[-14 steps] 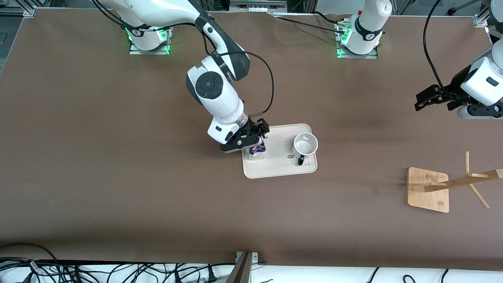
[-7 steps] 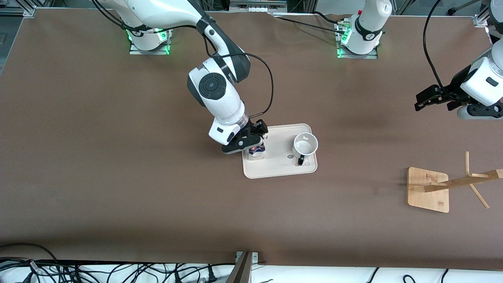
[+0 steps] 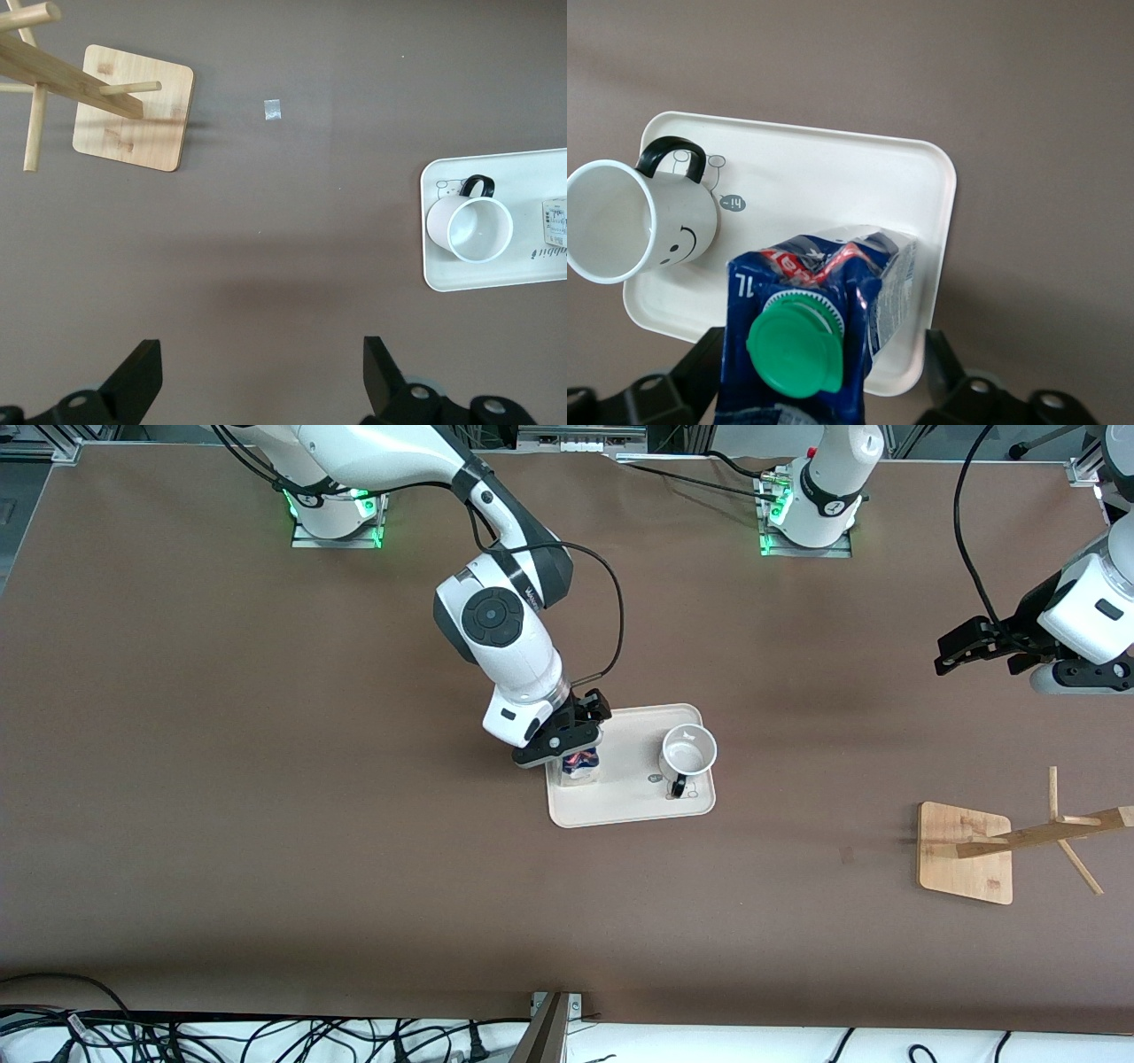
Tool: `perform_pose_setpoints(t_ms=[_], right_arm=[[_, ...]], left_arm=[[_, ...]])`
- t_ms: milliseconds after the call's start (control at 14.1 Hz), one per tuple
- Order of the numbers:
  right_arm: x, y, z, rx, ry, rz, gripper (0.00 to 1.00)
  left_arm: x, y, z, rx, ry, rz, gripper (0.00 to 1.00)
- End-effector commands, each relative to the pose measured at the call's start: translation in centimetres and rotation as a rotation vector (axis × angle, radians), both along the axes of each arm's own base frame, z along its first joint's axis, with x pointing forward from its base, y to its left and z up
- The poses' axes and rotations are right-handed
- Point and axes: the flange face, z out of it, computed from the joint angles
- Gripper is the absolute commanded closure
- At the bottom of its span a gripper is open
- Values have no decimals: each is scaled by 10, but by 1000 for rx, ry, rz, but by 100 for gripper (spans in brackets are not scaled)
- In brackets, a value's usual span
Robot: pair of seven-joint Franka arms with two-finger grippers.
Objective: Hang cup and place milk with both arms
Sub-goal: 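Close the right gripper on the milk carton's top, then lift the carton with the right gripper while the left gripper reaches the mug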
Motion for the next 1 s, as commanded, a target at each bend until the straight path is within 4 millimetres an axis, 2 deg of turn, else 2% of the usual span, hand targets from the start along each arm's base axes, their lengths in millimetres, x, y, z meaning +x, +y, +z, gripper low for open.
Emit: perform_pose_setpoints(t_ms=[0, 71, 213, 569, 783, 925], right_arm=[[2, 4, 2, 3, -15, 13, 54], [2, 4, 2, 3, -15, 13, 61], [1, 4, 3, 6, -15, 11, 67], [0, 6, 3, 10, -9, 1, 69], [3, 9, 20, 28, -27, -3, 69], [5, 9, 45, 38, -34, -17, 69]], left_arm=[[0, -1, 0, 7, 0, -19, 0], [0, -1, 0, 7, 0, -19, 0], [0, 0, 0, 9, 0, -17, 0], [1, -8, -8, 8, 21, -31, 0], [7, -32, -28, 9, 62, -70, 0], [7, -66, -45, 8, 100, -118, 0]])
